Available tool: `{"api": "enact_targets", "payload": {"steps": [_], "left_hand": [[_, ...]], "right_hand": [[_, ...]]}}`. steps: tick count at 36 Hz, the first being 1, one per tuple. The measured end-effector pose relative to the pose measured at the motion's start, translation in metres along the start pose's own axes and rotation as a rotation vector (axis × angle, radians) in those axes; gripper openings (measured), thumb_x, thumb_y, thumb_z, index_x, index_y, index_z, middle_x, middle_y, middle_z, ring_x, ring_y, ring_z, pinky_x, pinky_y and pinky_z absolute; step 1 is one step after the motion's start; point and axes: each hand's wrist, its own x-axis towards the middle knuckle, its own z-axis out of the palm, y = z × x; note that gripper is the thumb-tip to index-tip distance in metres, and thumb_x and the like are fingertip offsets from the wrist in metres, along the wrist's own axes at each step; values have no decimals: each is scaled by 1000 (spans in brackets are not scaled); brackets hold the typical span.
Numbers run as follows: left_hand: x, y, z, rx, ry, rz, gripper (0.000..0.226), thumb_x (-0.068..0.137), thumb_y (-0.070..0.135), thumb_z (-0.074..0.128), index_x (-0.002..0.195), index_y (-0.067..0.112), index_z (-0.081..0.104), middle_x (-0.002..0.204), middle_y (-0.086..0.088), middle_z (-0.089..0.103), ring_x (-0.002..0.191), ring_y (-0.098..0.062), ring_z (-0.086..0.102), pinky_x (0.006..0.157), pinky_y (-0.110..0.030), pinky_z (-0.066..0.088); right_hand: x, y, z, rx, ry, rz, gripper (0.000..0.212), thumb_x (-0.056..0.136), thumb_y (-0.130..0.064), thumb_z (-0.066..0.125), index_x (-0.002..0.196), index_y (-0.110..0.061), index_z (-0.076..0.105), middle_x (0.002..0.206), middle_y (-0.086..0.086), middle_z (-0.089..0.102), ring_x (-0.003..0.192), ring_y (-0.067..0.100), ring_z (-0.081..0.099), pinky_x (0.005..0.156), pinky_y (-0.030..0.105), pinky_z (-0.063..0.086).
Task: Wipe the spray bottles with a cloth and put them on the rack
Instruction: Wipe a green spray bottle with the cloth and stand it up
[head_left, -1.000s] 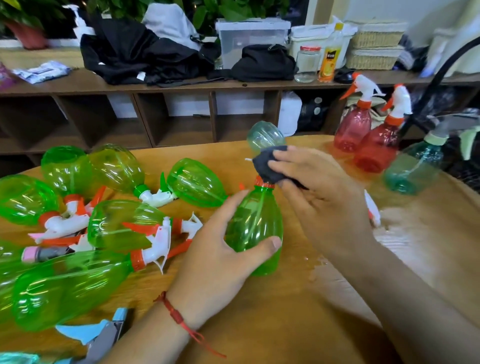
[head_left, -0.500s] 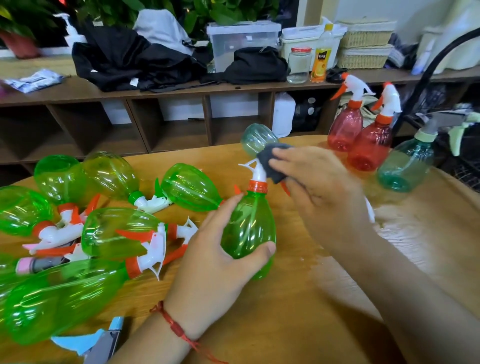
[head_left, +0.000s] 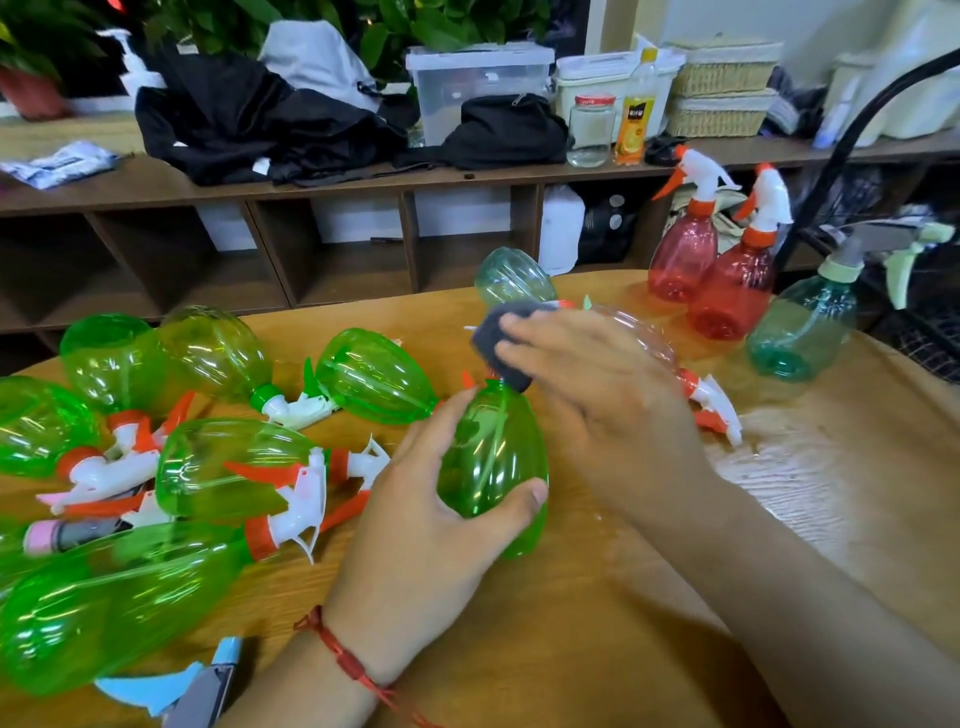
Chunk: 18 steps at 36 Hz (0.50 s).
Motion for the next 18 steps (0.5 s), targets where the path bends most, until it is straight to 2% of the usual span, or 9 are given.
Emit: {"api": "enact_targets", "payload": {"steps": [2,4,7,11,14,16,18], "left_hand": [[2,1,0,-3,8,-7,81,78,52,88,143,59,40,142,40,49,135,21,42,109,-4,33],[2,-1,-1,-19,5,-17,81,79,51,89,146,56,43,144,36,52,136,16,46,116,-16,38],[0,-2,-1,-64,-14,-21,82,81,50,90,151,52,47,143,28,59,134,3,56,115,-34,48],[-1,-4,1,-126,-26,-29,84,77,61,85,151,54,47,143,22,62,133,-5,61,112,-39,51],[2,-6,0,-211,0,-74,84,75,62,86,150,52,50,143,15,66,132,-13,64,111,-44,53],[4,-6,-2,-255,17,-96,78,79,51,90,148,46,55,138,14,70,127,-12,68,106,-41,57],[4,-4,-1,-298,8,-115,70,84,37,91,146,39,59,130,12,75,120,-12,72,98,-34,61]], "right_hand": [[0,-4,5,32,-71,-47,39,93,13,69,127,-5,75,138,5,69,131,27,60,115,36,46],[1,-1,2,33,-65,-36,41,92,15,70,127,-5,75,138,4,69,131,26,60,116,34,45],[1,10,-7,-19,56,47,39,93,13,66,126,-5,75,136,5,69,128,27,62,115,30,43],[0,16,-11,43,155,188,36,94,7,64,124,-7,77,135,4,70,128,24,63,110,43,52],[-2,9,-4,52,106,141,39,92,11,63,123,-7,77,136,5,69,129,18,61,113,31,46],[-2,5,1,24,65,116,40,90,15,64,122,-6,78,136,4,69,127,17,60,114,21,39],[0,5,3,3,25,114,40,89,15,65,120,-6,78,134,4,70,124,22,63,115,18,36]]}}
